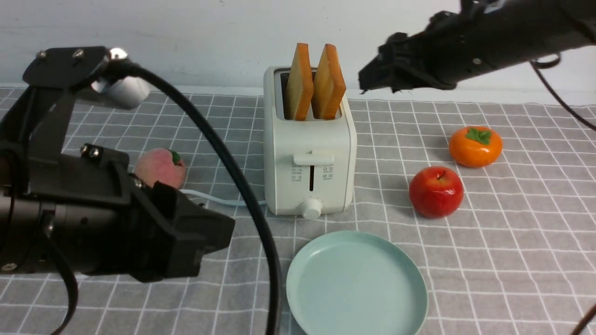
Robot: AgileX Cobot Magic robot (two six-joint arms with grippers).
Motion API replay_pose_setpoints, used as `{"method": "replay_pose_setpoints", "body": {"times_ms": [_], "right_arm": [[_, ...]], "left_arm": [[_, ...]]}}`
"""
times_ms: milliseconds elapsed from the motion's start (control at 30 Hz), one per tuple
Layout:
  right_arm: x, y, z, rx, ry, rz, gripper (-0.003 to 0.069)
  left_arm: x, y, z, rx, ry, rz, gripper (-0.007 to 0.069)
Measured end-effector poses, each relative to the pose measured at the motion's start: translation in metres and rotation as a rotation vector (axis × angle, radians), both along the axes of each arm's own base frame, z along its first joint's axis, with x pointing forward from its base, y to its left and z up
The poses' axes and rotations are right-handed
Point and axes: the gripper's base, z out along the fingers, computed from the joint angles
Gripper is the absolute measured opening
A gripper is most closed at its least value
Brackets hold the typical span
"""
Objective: Take toasted bread from bread machine on grey coffee table place on plate.
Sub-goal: 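Grasp the toast slice in the toaster and pull it up out of the slot with the right gripper, then place the held slice of bread on top of the slice on the plate with the right gripper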
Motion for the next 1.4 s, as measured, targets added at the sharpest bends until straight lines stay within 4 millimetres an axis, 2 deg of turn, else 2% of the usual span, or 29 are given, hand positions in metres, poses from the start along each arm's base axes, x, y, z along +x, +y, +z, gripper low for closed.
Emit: {"method": "replay_pose_setpoints", "body": {"times_ms": [100,200,367,533,567,633,733,833,867,900,1000,1067,1133,1233,1333,1367,1400], "right_arm": [[0.017,0.012,-0.004,0.041,0.025,-0.033,0.0503],[0.029,0.014,-0.008,0.071,0.011,-0.078,0.0512],[0.055,0.017,-0.029,0.127,-0.035,-0.182,0.0512],[0.070,0.020,-0.048,0.172,-0.027,-0.231,0.0497],[0.075,0.022,-0.056,0.219,0.002,-0.253,0.0470],[0.077,0.024,-0.059,0.246,0.020,-0.262,0.0448],[0.079,0.026,-0.064,0.288,0.049,-0.266,0.0362],[0.080,0.027,-0.066,0.279,0.034,-0.247,0.0227],[0.080,0.027,-0.066,0.275,0.031,-0.244,0.0210],[0.080,0.028,-0.066,0.262,0.017,-0.233,0.0142],[0.080,0.028,-0.066,0.243,-0.002,-0.216,0.0053],[0.081,0.028,-0.063,0.239,-0.017,-0.209,0.0022],[0.081,0.026,-0.055,0.243,-0.038,-0.206,0.0021],[0.081,0.018,-0.031,0.263,-0.097,-0.207,0.0021],[0.069,0.000,0.020,0.283,-0.223,-0.206,0.0021],[0.061,-0.012,0.042,0.285,-0.272,-0.208,0.0021],[0.059,-0.014,0.045,0.285,-0.280,-0.208,0.0021]], "left_arm": [[0.000,0.000,0.000,0.000,0.000,0.000,0.0237],[0.000,0.000,0.000,-0.001,-0.001,0.000,0.0237],[0.000,0.000,0.000,-0.001,-0.001,0.000,0.0237],[0.000,0.000,0.000,0.001,0.002,-0.001,0.0237],[0.000,0.000,0.000,0.004,0.005,-0.002,0.0237],[0.000,0.000,0.000,0.004,0.005,-0.002,0.0237],[-0.001,0.000,0.000,0.004,0.004,-0.004,0.0237],[-0.001,0.000,0.000,0.005,0.004,-0.005,0.0237],[-0.001,0.000,0.000,0.005,0.004,-0.005,0.0237],[-0.001,0.000,0.000,0.005,0.004,-0.005,0.0237],[-0.001,0.000,0.000,0.005,0.004,-0.005,0.0237],[-0.001,0.000,0.000,0.005,0.004,-0.005,0.0237],[-0.001,0.000,0.000,0.005,0.004,-0.005,0.0237],[-0.001,0.000,0.000,0.005,0.004,-0.005,0.0237],[-0.001,0.000,-0.001,0.006,0.004,-0.005,0.0237],[-0.001,0.000,-0.001,0.006,0.004,-0.005,0.0237],[-0.001,0.000,-0.001,0.006,0.004,-0.005,0.0237]]}}
